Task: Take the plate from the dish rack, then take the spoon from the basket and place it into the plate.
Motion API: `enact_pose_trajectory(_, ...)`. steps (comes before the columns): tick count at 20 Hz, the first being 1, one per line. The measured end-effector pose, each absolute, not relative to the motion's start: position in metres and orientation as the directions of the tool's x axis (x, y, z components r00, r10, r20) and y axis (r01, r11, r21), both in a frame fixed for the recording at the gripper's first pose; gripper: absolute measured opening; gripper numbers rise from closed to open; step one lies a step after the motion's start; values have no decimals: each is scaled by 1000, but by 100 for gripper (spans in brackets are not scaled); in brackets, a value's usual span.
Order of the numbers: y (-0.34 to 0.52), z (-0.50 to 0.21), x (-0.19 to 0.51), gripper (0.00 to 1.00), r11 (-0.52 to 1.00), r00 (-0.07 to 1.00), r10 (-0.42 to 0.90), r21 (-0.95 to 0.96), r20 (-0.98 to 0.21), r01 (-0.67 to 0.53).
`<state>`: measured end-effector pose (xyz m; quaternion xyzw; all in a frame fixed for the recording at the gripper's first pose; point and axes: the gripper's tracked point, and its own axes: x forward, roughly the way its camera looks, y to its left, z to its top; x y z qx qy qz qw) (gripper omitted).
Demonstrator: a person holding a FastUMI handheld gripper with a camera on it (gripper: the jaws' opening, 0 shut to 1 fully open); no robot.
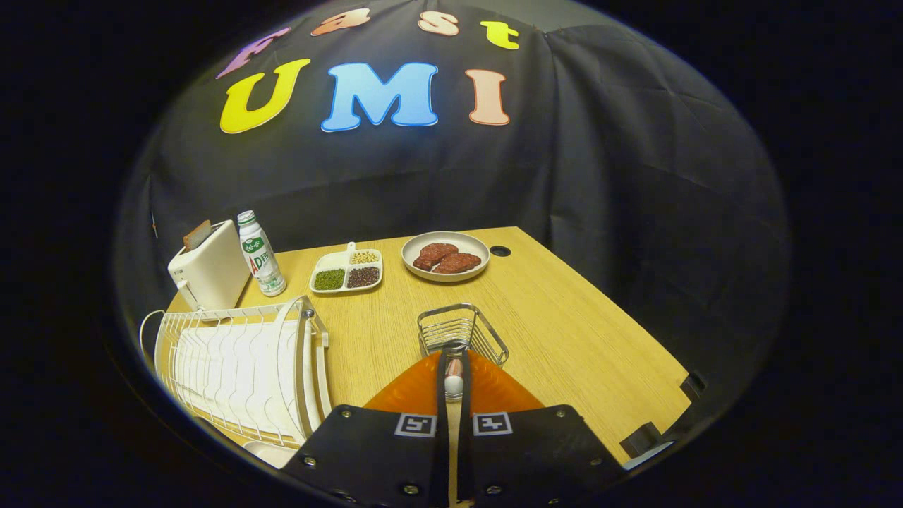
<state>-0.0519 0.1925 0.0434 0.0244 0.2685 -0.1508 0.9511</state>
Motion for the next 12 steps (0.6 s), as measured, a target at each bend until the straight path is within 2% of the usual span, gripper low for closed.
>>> enact_pose_trajectory(7,204,77,-80,5,953,829,-281,-41,-483,300)
enact_pose_trajectory(12,233,115,-107,5,968,868,-248,-68,-430,243)
